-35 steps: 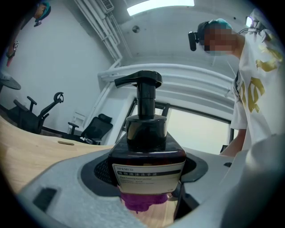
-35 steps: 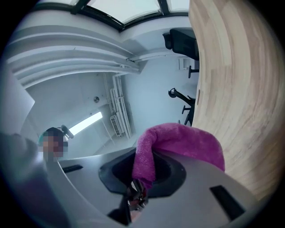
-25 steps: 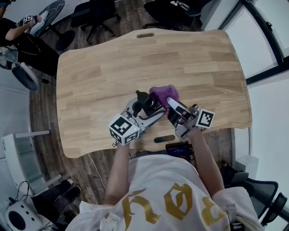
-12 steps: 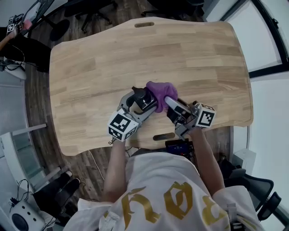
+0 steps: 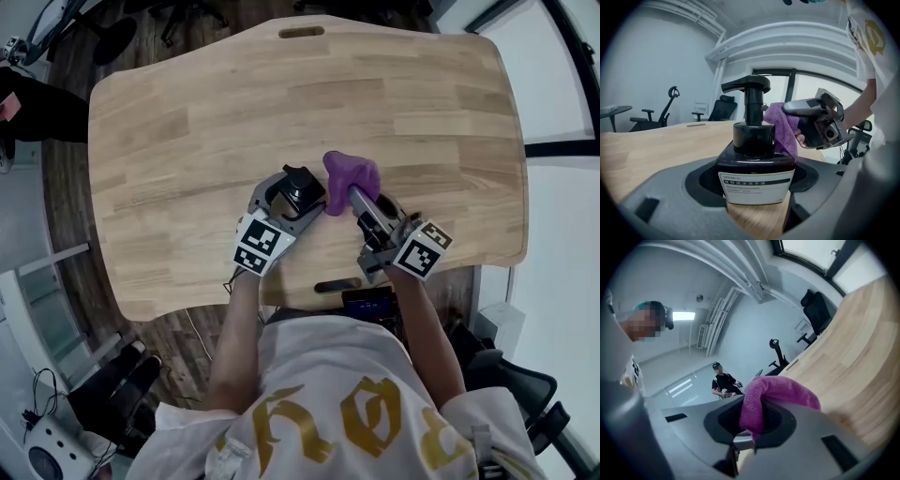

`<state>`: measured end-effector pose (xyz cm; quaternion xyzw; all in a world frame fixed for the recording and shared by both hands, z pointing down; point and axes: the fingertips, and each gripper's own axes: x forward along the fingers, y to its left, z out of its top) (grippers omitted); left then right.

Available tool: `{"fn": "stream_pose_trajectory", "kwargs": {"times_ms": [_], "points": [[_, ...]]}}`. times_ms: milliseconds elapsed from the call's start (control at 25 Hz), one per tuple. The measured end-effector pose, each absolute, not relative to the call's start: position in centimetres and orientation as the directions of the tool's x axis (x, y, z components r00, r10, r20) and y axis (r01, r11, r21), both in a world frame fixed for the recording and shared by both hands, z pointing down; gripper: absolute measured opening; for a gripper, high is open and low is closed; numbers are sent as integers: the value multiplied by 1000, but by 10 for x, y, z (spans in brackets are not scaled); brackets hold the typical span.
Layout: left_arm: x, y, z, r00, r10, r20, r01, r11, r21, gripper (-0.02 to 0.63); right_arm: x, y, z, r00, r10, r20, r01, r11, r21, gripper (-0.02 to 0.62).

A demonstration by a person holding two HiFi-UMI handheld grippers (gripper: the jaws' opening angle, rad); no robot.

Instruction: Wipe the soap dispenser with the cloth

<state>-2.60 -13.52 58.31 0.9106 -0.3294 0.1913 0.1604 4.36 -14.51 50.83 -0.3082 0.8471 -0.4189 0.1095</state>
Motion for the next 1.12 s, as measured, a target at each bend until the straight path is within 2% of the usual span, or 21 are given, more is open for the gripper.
{"fn": "stream_pose_trajectory", "kwargs": {"times_ms": [440, 680, 880, 1120], "points": [[-21, -148, 624, 707, -480, 519, -625, -768, 142, 348, 57, -161, 510, -715, -684, 145, -564, 441, -698, 43], [-15, -142, 634, 711, -471, 521, -593, -801, 85, 348, 51, -152, 492, -724, -679, 121, -560, 476, -678, 43], [-13, -139, 639, 732, -446, 515, -545, -837, 50, 348, 50, -143, 494, -718, -680, 150, -583, 468, -664, 43], [-8, -130, 652, 705, -384, 596, -485, -875, 10, 348, 47, -132, 497, -716, -671, 192, -607, 462, -646, 43]]}}
